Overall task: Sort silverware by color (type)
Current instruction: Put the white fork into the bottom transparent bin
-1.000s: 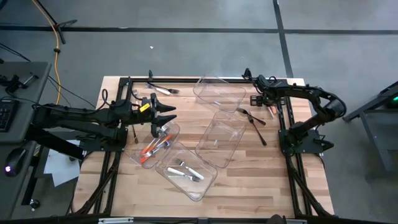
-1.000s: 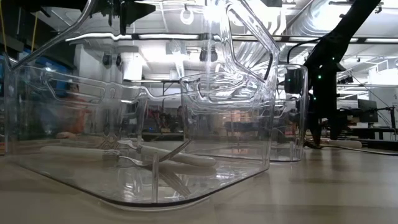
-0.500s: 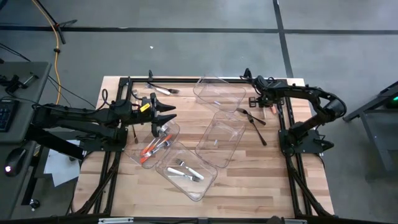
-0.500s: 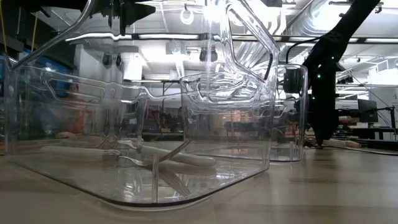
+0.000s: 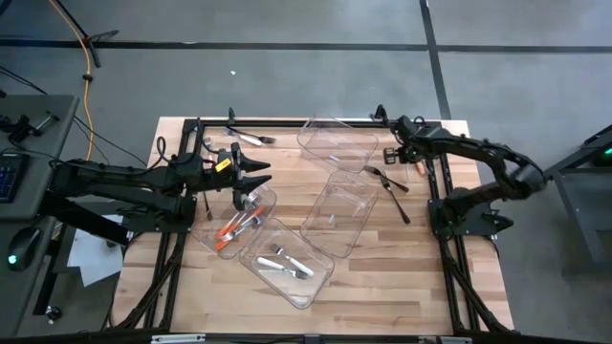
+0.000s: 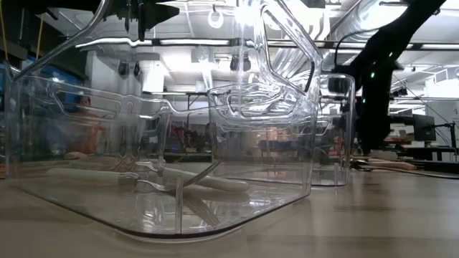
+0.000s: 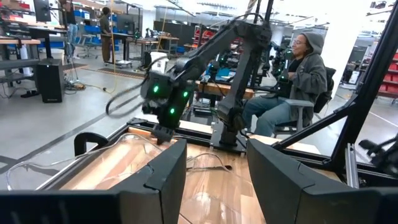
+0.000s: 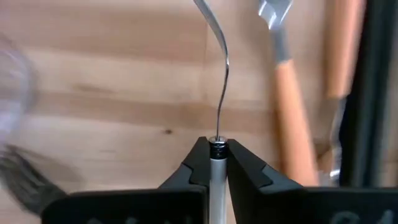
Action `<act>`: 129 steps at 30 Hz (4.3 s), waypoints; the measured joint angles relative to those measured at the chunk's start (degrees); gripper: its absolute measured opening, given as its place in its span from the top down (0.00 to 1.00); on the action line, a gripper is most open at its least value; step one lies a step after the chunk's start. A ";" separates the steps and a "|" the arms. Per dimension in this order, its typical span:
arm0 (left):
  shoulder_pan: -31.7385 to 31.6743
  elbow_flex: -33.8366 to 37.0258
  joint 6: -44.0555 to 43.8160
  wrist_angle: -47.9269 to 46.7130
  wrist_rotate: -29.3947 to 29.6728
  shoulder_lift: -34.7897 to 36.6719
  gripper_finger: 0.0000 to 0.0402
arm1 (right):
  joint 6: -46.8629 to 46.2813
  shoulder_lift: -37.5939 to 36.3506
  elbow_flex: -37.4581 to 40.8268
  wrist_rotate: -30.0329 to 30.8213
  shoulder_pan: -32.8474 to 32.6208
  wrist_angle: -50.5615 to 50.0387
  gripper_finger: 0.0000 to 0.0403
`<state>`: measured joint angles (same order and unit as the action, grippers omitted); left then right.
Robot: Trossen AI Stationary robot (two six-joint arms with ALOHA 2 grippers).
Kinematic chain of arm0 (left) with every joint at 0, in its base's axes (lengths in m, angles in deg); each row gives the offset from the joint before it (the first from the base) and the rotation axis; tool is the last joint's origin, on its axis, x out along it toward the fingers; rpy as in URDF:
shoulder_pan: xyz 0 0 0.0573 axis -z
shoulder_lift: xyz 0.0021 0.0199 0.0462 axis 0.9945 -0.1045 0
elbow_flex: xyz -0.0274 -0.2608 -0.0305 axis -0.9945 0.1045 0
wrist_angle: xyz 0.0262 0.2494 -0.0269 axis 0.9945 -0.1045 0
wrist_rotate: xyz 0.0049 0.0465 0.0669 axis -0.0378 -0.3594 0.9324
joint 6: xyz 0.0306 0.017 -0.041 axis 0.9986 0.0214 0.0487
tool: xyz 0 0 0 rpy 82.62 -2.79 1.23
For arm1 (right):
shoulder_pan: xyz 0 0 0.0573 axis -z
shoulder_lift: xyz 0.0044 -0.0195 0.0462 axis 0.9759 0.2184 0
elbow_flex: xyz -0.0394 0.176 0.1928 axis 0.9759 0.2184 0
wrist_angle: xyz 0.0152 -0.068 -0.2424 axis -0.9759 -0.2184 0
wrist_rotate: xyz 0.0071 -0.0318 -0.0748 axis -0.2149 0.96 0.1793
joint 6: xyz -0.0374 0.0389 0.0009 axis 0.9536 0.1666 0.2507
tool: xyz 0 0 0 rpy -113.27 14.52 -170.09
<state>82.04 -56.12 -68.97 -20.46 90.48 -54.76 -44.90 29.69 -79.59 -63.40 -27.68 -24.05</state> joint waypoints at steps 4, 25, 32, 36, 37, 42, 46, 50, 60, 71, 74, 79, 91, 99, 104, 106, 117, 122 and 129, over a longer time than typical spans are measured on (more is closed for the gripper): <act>0.00 0.00 0.02 0.02 0.02 0.00 0.61 | 1.43 -9.24 -2.01 1.28 -0.04 -0.91 0.97; 0.19 -0.02 -2.75 6.50 -0.09 0.02 0.61 | 12.95 -18.79 -4.14 -5.83 -39.29 45.94 0.97; 0.15 -0.02 -1.98 6.27 -0.14 0.02 0.61 | 13.33 -5.90 -4.14 -5.61 -47.03 69.23 0.97; 0.15 -0.02 -2.03 6.27 -0.15 0.02 0.61 | 13.33 -1.36 -4.12 -5.54 -48.00 76.09 0.97; 0.15 -0.02 -2.03 6.27 -0.15 0.02 0.61 | 13.28 -0.81 -4.12 -5.42 -48.01 77.18 0.97; 0.15 -0.02 -2.74 6.25 -0.16 0.02 0.61 | 13.17 -0.41 -4.12 -5.73 -48.01 78.41 0.97; 0.15 -0.02 -2.97 6.25 -0.17 0.02 0.61 | 13.13 -0.86 -4.12 -5.90 -47.99 78.46 0.97; 0.15 -0.02 -2.97 6.25 -0.17 0.02 0.61 | 13.01 -0.86 -4.12 -5.94 -48.01 78.34 0.97; 0.17 -0.02 -2.95 6.27 1.46 0.02 0.61 | 13.23 0.98 -11.71 -8.93 -54.09 59.74 0.97; 0.09 -0.02 -1.40 6.39 2.62 0.02 0.61 | 2.84 17.93 -29.76 -1.21 -65.92 48.34 0.96; 0.09 -0.02 0.93 6.20 2.67 0.02 0.61 | -0.48 24.16 -35.28 0.92 -67.64 44.23 0.96; 0.09 -0.02 1.51 5.92 2.67 0.02 0.61 | -8.96 33.35 -46.31 1.15 -69.00 29.48 0.96; 0.09 -0.02 1.57 5.55 2.67 0.02 0.61 | -18.25 49.23 -66.84 -6.30 -68.73 -2.75 0.96; 0.09 -0.02 1.59 4.87 2.67 0.00 0.61 | -20.04 53.40 -69.27 -8.07 -68.36 -5.14 0.95; 0.09 -0.02 1.62 4.90 2.82 0.00 0.61 | -20.16 53.57 -69.27 -8.05 -68.22 -5.32 0.91; 0.09 -0.02 1.62 4.93 2.84 0.00 0.61 | -20.17 53.57 -69.27 -8.25 -68.08 -5.35 0.88; 0.09 -0.02 1.62 4.93 2.86 0.00 0.61 | -18.66 53.59 -69.27 -9.06 -67.99 -5.30 0.85; 0.09 0.00 1.62 4.92 2.86 0.00 0.61 | -17.60 53.26 -69.41 -10.37 -67.73 -5.61 0.79; 0.09 -0.01 1.62 4.93 2.86 0.00 0.61 | -12.43 53.28 -75.05 -11.60 -67.73 -9.92 0.60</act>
<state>82.13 -56.14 -67.35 -15.53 93.35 -54.76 -57.32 82.98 -154.63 -75.00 -95.41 -33.97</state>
